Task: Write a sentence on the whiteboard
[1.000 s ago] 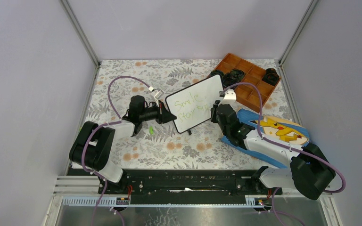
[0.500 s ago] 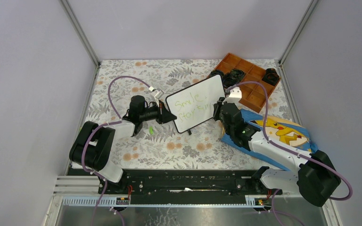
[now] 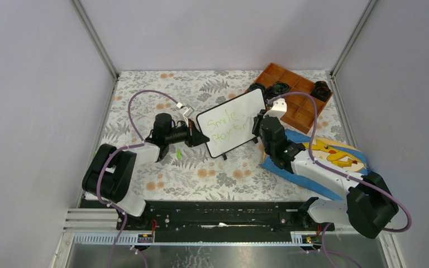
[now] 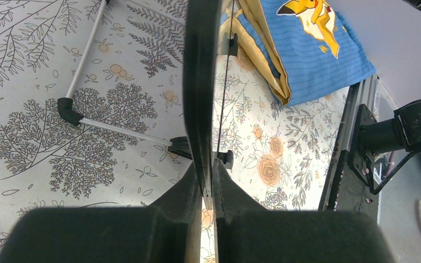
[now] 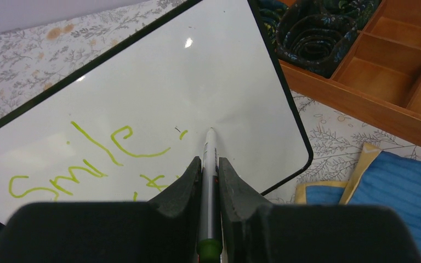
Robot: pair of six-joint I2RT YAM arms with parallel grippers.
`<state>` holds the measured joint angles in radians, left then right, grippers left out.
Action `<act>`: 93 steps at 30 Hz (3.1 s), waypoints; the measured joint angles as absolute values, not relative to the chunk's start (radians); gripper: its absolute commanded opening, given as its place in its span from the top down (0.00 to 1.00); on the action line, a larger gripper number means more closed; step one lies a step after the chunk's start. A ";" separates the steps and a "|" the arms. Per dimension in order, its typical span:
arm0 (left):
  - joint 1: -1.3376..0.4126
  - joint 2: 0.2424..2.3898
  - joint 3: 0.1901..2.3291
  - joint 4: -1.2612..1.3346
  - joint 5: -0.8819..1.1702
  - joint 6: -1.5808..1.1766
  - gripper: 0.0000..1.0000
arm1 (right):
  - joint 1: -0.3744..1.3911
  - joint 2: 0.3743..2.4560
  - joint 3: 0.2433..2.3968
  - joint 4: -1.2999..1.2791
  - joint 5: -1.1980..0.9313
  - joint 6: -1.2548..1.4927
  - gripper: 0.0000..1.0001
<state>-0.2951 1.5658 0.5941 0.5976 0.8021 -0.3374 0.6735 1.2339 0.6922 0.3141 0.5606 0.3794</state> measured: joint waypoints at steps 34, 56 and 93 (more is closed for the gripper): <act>-0.295 1.566 0.594 0.598 0.802 -0.337 1.00 | 0.661 1.266 0.657 0.293 0.565 0.406 1.00; -0.303 1.561 0.594 0.597 0.792 -0.333 1.00 | 0.661 1.181 0.611 0.316 0.558 0.419 1.00; -0.309 1.555 0.595 0.590 0.782 -0.326 1.00 | 0.622 1.254 0.635 0.416 0.504 0.437 1.00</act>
